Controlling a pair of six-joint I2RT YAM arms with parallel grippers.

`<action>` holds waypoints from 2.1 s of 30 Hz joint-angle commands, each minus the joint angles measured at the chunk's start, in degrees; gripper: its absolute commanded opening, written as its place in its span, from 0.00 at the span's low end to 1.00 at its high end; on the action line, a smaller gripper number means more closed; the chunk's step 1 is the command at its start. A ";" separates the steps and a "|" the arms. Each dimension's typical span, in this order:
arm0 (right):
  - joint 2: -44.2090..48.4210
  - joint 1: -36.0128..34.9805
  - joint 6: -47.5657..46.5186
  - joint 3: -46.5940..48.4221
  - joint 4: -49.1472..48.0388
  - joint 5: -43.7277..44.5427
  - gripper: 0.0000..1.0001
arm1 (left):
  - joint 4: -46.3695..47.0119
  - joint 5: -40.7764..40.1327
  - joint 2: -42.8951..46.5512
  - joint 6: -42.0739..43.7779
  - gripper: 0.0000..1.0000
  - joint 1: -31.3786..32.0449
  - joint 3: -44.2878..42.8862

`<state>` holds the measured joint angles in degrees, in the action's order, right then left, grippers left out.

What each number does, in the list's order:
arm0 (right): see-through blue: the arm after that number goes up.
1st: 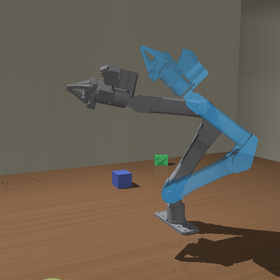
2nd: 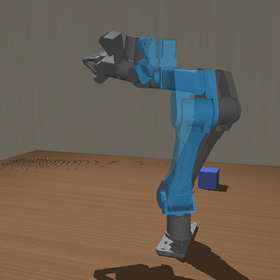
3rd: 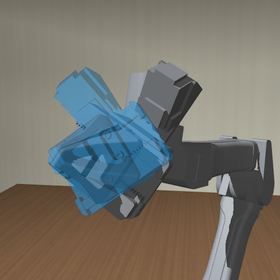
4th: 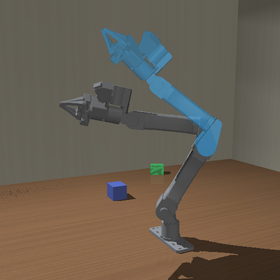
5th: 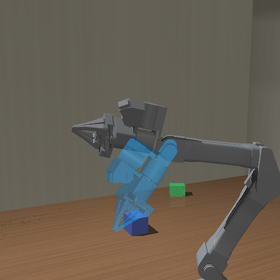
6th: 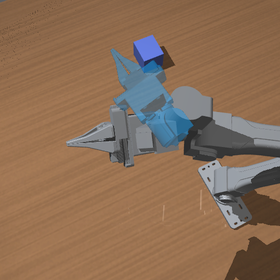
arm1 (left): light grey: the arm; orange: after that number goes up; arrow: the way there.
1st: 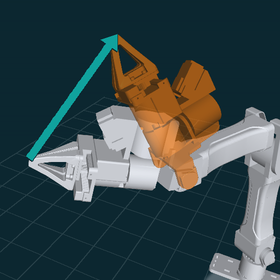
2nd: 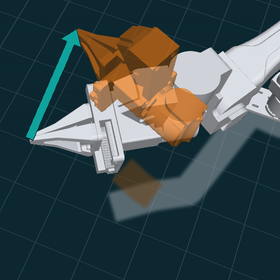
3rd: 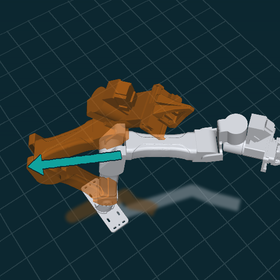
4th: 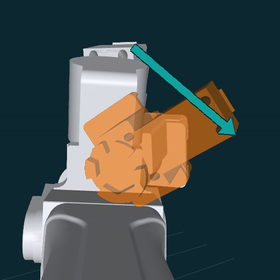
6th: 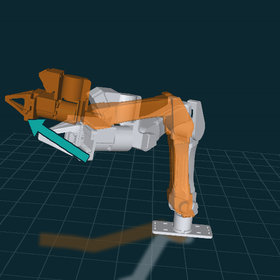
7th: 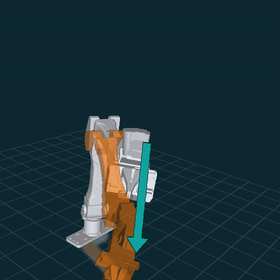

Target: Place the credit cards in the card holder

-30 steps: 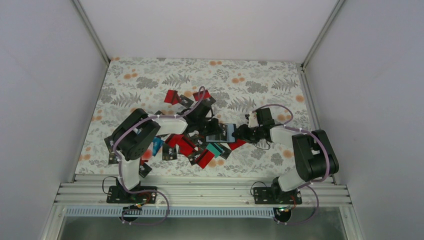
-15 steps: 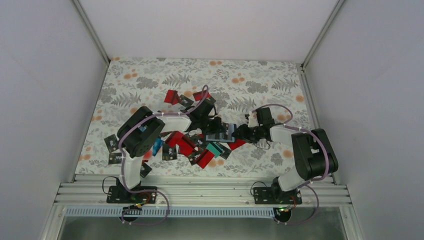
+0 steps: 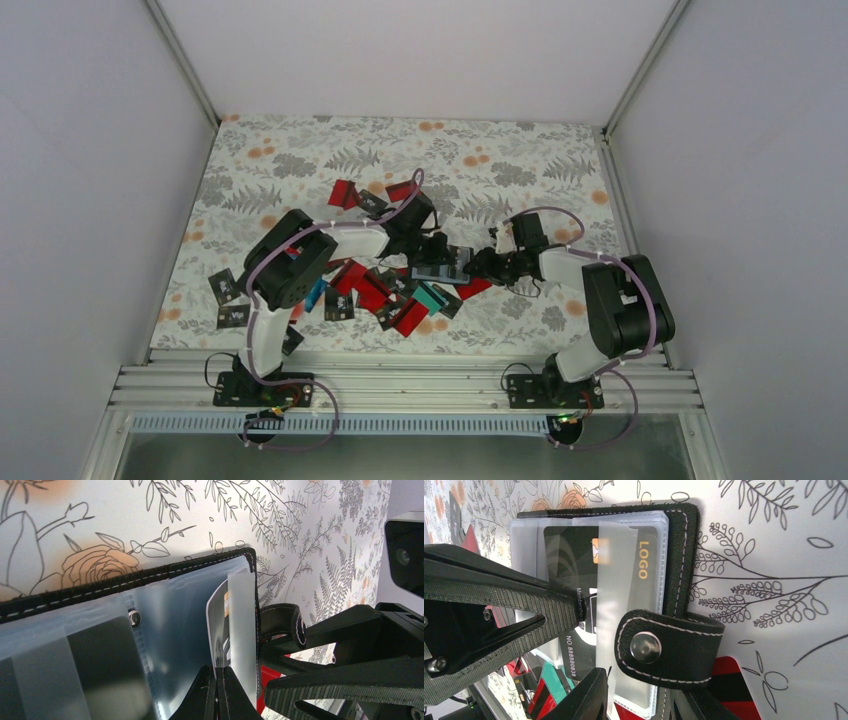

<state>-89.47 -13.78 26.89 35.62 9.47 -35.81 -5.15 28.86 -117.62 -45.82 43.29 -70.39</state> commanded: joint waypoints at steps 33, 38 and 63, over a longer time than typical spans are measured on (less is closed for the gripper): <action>-2.69 -0.32 -1.21 2.60 1.51 0.84 0.34 | -31.65 -17.37 11.53 15.02 0.93 -3.68 -3.74; -3.72 -0.32 -1.32 3.01 1.51 0.63 0.34 | -29.98 -14.45 9.63 17.61 0.91 -6.02 -2.40; -5.35 -0.30 -1.98 4.38 2.04 -0.44 0.33 | -13.95 5.85 7.46 9.93 0.88 -7.42 3.90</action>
<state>-93.38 -13.85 26.11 39.35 10.41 -36.82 -21.87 29.85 -110.63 -32.88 34.83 -68.62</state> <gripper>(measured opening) 0.328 0.885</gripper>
